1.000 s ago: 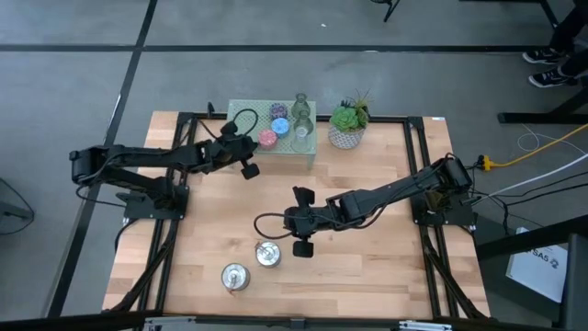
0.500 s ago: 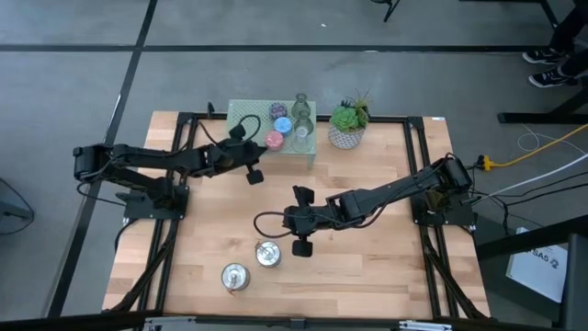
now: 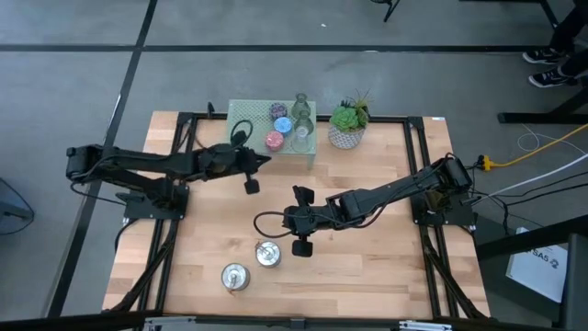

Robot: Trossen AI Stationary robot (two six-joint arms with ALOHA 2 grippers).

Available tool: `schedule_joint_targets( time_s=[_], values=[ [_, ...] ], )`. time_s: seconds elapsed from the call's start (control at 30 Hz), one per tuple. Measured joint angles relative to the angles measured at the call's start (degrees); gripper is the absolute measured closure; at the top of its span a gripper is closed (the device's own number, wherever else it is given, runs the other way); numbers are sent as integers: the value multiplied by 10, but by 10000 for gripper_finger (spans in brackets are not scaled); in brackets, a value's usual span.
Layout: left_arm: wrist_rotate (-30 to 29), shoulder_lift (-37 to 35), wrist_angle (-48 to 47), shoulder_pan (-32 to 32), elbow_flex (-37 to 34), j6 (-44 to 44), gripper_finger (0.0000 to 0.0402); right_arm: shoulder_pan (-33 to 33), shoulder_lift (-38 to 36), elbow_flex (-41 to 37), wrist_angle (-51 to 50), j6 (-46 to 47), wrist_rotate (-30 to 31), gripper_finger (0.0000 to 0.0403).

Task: Pick & Place candle stick holders
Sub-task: Put the silver candle can on the shelf

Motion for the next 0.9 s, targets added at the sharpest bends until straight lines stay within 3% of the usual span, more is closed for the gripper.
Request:
schedule_joint_targets(
  time_s=[0.37,0.73,0.9],
  values=[
    [-54,-115,-34,-211,0,-17,400,0,0,0,1,0,0,359],
    [-193,-116,-48,-454,15,-70,399,0,0,0,36,0,0,359],
    [-202,-100,-71,-528,42,-92,400,0,0,0,33,34,0,359]
  ],
)
